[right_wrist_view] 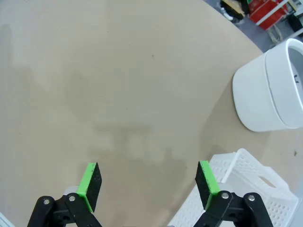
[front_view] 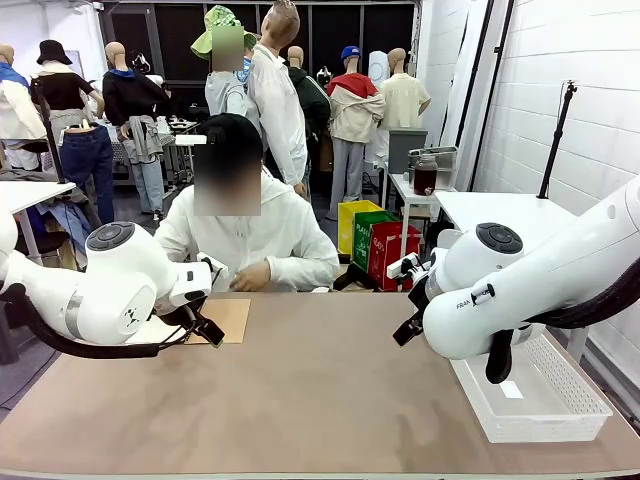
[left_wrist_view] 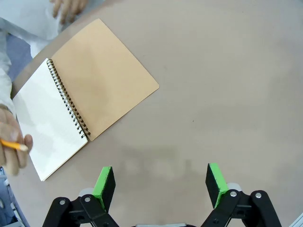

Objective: Sort the paper based on its condition.
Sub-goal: If a person hands you a paper, place it in the Organizing basket , and if it's crumpled, put it in the Trash can.

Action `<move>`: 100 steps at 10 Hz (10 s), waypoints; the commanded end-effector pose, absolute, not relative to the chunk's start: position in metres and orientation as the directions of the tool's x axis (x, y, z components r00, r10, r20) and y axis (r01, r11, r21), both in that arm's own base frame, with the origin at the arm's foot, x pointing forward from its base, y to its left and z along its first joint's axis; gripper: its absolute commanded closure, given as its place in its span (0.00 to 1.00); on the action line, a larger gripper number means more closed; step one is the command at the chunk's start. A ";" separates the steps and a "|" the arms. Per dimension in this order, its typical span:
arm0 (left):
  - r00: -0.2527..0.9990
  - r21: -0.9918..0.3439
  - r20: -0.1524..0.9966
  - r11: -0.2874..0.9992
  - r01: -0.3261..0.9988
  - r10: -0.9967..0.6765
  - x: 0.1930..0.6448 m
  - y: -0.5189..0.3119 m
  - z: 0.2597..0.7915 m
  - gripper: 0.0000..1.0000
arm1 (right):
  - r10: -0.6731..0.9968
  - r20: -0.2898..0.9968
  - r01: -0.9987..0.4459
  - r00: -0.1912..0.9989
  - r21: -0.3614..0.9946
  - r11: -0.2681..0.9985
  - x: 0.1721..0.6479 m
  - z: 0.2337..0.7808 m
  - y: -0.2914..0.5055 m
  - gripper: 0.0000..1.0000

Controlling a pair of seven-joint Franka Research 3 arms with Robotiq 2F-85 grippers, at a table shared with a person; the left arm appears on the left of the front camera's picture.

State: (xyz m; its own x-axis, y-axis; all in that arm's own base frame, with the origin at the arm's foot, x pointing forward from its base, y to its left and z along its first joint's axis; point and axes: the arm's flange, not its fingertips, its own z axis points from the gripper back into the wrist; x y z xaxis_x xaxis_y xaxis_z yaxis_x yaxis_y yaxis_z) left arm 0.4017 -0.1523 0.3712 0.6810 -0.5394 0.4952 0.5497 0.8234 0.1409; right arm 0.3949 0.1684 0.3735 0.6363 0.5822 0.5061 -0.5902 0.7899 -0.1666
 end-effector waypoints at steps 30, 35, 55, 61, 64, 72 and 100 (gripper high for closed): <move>0.706 0.127 0.536 0.870 0.476 -0.464 0.312 -0.118 0.557 0.00 | 0.584 0.682 -0.765 0.441 -0.055 0.642 0.313 0.578 0.125 0.00; 0.706 0.127 0.536 0.870 0.476 -0.464 0.312 -0.118 0.557 0.00 | 0.584 0.682 -0.765 0.441 -0.055 0.642 0.313 0.578 0.125 0.00; 0.706 0.127 0.536 0.870 0.476 -0.464 0.312 -0.118 0.557 0.00 | 0.584 0.682 -0.765 0.441 -0.055 0.642 0.313 0.578 0.125 0.00; 0.706 0.127 0.536 0.870 0.476 -0.464 0.312 -0.118 0.557 0.00 | 0.584 0.682 -0.765 0.441 -0.055 0.642 0.313 0.578 0.125 0.00; 0.706 0.127 0.536 0.870 0.476 -0.464 0.312 -0.118 0.557 0.00 | 0.584 0.682 -0.765 0.441 -0.055 0.642 0.313 0.578 0.125 0.00; 0.706 0.127 0.536 0.870 0.476 -0.464 0.312 -0.118 0.557 0.00 | 0.584 0.682 -0.765 0.441 -0.055 0.642 0.313 0.578 0.125 0.00; 0.706 0.127 0.536 0.870 0.476 -0.464 0.312 -0.118 0.557 0.00 | 0.584 0.682 -0.765 0.441 -0.055 0.642 0.313 0.578 0.125 0.00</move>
